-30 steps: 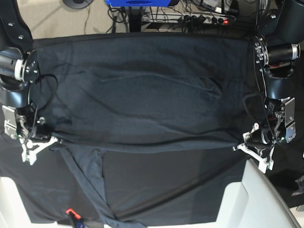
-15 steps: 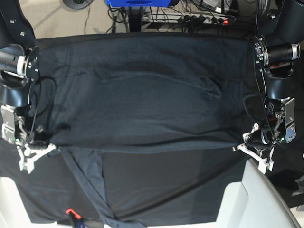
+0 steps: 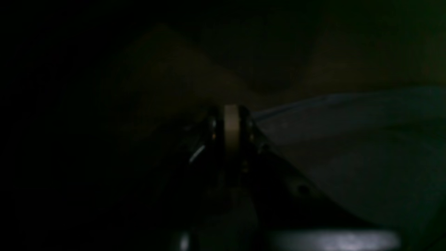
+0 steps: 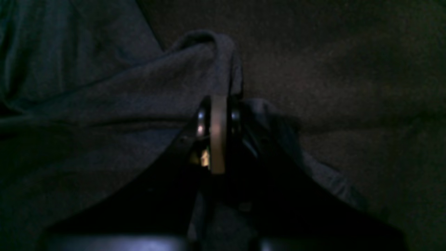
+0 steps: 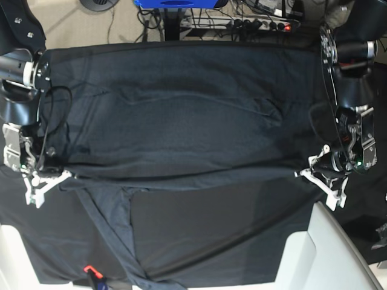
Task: Fold the T-shirt properly
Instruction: 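Lift both grippers slightly, pulling the side edges toward the collar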
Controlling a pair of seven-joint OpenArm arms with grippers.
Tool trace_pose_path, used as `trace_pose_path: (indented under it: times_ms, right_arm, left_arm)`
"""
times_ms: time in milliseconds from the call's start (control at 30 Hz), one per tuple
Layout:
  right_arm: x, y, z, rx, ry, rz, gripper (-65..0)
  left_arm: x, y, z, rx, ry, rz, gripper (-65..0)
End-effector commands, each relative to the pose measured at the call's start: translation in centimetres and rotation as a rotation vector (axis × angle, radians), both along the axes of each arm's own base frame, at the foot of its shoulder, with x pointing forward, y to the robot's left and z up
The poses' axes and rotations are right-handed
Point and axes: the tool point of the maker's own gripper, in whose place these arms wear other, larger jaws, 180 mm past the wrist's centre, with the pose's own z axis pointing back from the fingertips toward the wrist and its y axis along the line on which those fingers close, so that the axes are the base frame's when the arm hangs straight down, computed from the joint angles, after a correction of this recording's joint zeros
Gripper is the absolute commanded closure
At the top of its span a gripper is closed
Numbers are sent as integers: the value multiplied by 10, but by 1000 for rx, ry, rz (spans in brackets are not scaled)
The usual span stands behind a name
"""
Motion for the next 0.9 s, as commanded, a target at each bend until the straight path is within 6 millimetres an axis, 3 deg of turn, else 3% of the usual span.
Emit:
trace_pose_path:
  times_ms: [0, 433, 700, 800, 867]
  right_arm:
    - [21, -12, 25, -26, -78, -5, -5]
    - [1, -21, 47, -104, -120, 24, -6]
    - [-22, -18, 30, -94, -12, 31, -8]
    - [-26, -5, 22, -66, 24, 41, -12]
    - [-29, -2, 20, -59, 46, 45, -59]
  left_arm:
    - [14, 5, 25, 18, -70, -6, 0]
    - [-30, -7, 14, 74, -26, -78, 0]
    - [-41, 16, 14, 69, -27, -9, 0]
    - [-42, 16, 14, 71, -24, -8, 0]
    - [-42, 17, 13, 70, -22, -8, 0]
